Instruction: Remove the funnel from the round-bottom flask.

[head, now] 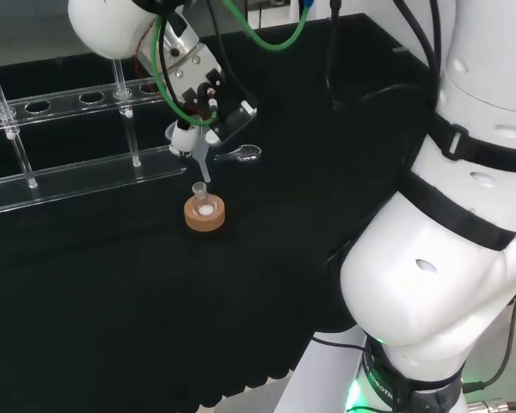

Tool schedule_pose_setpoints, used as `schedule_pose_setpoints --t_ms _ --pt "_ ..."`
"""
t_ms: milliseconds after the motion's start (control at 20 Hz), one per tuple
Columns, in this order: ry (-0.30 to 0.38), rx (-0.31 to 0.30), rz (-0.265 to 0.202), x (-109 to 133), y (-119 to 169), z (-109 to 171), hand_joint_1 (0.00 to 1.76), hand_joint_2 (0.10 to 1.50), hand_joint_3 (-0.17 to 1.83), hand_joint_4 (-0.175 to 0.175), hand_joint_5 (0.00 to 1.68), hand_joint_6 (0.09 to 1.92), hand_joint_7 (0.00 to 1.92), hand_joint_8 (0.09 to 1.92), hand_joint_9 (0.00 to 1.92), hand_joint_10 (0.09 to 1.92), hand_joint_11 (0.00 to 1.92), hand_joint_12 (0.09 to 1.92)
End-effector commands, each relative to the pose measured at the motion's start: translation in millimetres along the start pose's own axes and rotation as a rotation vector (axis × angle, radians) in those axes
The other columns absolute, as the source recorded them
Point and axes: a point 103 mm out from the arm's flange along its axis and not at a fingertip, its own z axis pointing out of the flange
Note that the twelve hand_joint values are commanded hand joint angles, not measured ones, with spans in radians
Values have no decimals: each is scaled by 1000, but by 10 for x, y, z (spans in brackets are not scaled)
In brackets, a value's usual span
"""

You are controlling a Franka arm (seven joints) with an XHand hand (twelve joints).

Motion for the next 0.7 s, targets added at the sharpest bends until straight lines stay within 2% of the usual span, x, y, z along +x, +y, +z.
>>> schedule_pose_setpoints --t_ms 50,300,700 --pt "-2 -35 26 -88 -163 -263 627 803 474 -44 583 110 647 672 1085 438 722 1204" --pt "23 -70 44 -197 -204 -462 627 800 475 -44 582 111 638 670 1084 434 725 1201" --pt "116 -143 71 -478 -140 -721 629 797 475 -47 561 104 613 667 1074 426 725 1197"
